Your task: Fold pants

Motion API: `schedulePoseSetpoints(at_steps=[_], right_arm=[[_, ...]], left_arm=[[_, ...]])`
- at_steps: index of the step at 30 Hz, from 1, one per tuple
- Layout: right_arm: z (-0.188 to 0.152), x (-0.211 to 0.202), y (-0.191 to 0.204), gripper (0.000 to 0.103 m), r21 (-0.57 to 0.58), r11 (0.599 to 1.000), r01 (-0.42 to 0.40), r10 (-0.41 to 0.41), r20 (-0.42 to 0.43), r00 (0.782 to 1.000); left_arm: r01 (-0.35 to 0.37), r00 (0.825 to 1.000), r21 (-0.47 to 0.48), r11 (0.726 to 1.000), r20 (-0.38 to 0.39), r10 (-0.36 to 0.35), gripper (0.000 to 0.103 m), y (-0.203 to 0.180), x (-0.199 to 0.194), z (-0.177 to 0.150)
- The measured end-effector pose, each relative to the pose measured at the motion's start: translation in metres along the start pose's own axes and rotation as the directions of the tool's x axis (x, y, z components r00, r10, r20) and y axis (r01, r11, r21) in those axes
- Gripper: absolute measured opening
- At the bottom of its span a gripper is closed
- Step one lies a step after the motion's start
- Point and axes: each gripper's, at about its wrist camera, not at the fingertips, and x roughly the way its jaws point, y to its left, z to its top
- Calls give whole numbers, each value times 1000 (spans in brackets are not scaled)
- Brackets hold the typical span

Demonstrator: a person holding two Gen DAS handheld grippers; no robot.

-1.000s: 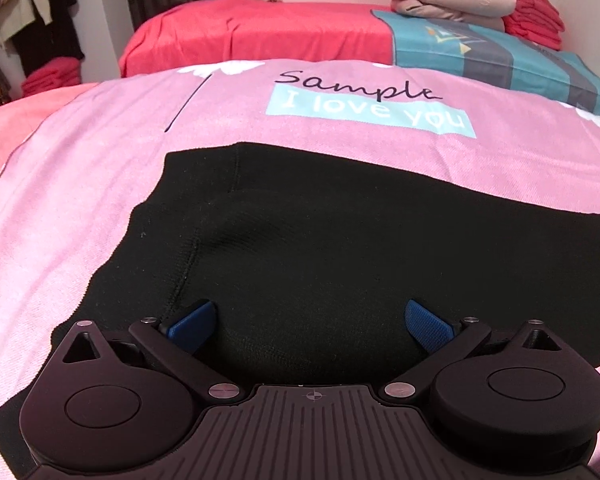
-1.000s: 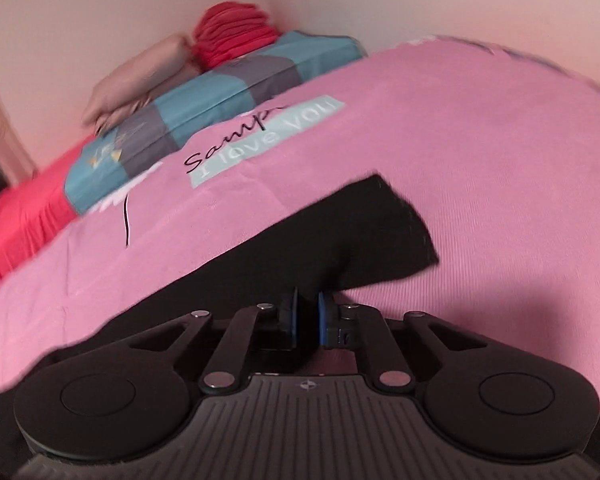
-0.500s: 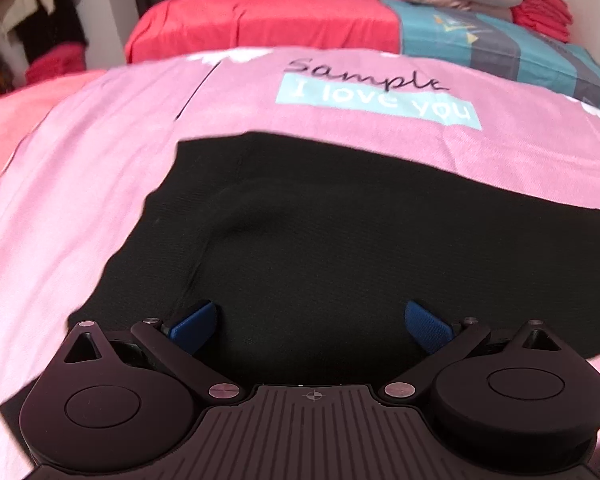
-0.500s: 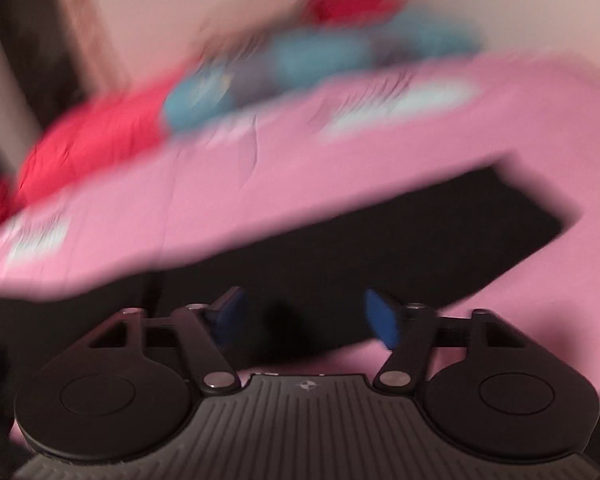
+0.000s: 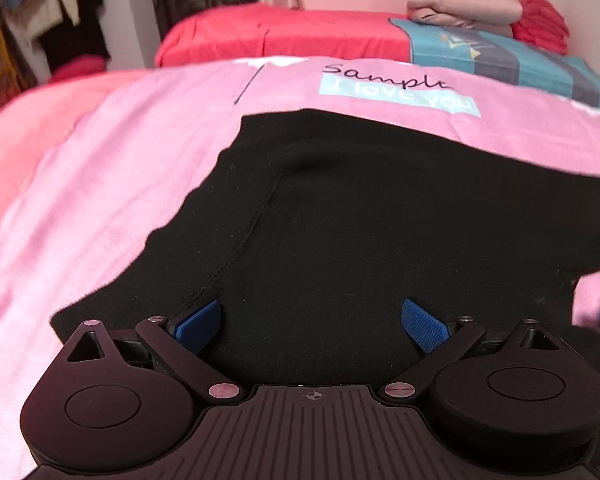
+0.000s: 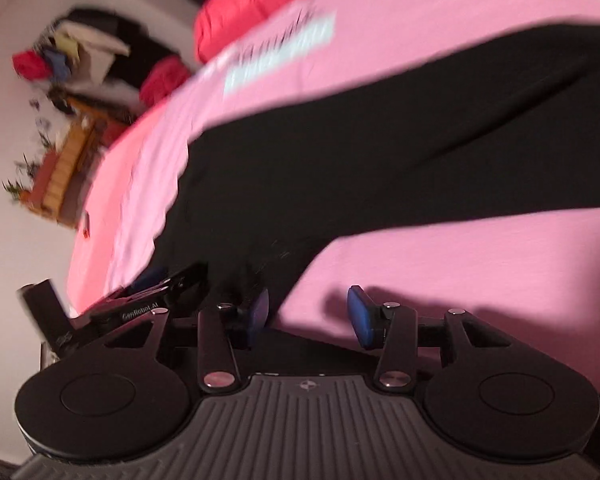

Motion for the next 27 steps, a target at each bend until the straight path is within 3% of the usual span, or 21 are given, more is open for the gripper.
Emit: schedulePoseSetpoints(at_steps=[3, 5, 6, 9, 11, 14, 16, 18, 20, 22, 27], right_arm=[[-2, 24, 5, 46, 48, 997, -53, 51, 42, 998], [0, 32, 5, 12, 65, 998, -26, 22, 61, 998], [0, 32, 4, 8, 65, 998, -18, 14, 66, 998], [-1, 20, 12, 8, -21, 1000, -15, 20, 210, 977], [0, 29, 7, 9, 32, 999, -12, 6, 176, 984], [-9, 24, 14, 18, -27, 999, 34, -30, 136, 990], [-15, 7, 27, 43, -89, 993, 77, -59, 182, 981], [-32, -16, 41, 58, -197, 967, 159, -106, 258, 960], [-53, -38, 52, 60, -310, 923, 226, -126, 312, 942], [-70, -56, 60, 61, -395, 884, 250, -121, 324, 938], [-116, -80, 75, 72, -572, 793, 208, -87, 231, 969]], left_arm=[[-8, 1000, -15, 1000, 3, 8, 103, 0, 1, 0], [-4, 1000, -16, 1000, 7, 5, 103, 2, 1, -1], [-4, 1000, -15, 1000, 11, 4, 103, 2, 1, -1], [-8, 1000, -13, 1000, 16, 8, 103, 1, 1, -3], [-9, 1000, -13, 1000, 14, 9, 103, 1, 1, -2], [-9, 1000, -12, 1000, 17, 9, 103, 1, 0, -3], [-10, 1000, -12, 1000, 15, 10, 103, 0, 1, -3], [-10, 1000, -12, 1000, 15, 10, 103, 0, 0, -3], [-10, 1000, -12, 1000, 16, 10, 103, 0, 0, -3], [-10, 1000, -12, 1000, 15, 10, 103, 0, 1, -3], [-10, 1000, -12, 1000, 16, 10, 103, 0, 1, -3]])
